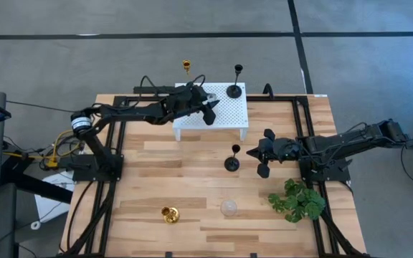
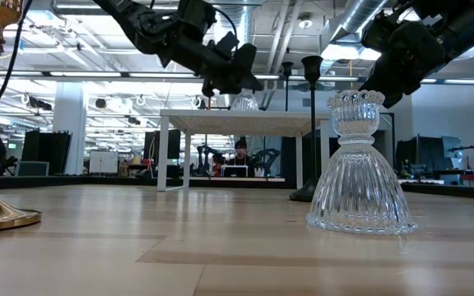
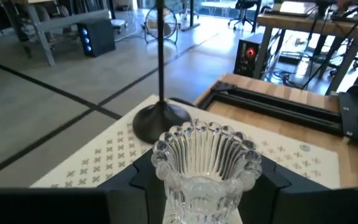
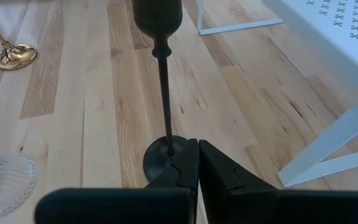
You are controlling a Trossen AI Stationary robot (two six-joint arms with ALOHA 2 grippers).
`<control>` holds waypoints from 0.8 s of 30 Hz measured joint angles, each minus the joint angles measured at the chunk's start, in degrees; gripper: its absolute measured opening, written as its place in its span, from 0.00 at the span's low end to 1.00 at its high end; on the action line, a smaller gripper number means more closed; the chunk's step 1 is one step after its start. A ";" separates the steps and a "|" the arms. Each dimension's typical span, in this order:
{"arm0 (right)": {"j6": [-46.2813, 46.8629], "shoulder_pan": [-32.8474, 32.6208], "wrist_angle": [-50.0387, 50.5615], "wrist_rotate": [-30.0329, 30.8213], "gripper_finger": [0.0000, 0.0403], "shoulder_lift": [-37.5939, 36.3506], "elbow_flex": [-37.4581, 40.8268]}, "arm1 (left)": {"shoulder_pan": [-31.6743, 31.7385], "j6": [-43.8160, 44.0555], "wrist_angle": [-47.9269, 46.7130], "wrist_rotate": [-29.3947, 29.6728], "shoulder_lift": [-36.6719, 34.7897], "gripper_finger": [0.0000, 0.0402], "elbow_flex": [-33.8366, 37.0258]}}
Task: Pick & Place candle stick holders
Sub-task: Put the top transparent candle holder on the shelf
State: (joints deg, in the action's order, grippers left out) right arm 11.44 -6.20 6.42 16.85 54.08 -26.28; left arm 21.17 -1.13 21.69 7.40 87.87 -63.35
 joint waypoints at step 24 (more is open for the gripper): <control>-0.92 -0.04 0.02 0.00 0.00 0.00 0.00 | -0.22 0.13 0.19 -0.03 0.22 0.42 0.09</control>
State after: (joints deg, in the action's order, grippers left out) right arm 10.52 -6.24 6.44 16.84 54.08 -26.28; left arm 20.95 -0.99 21.88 7.37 88.09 -63.26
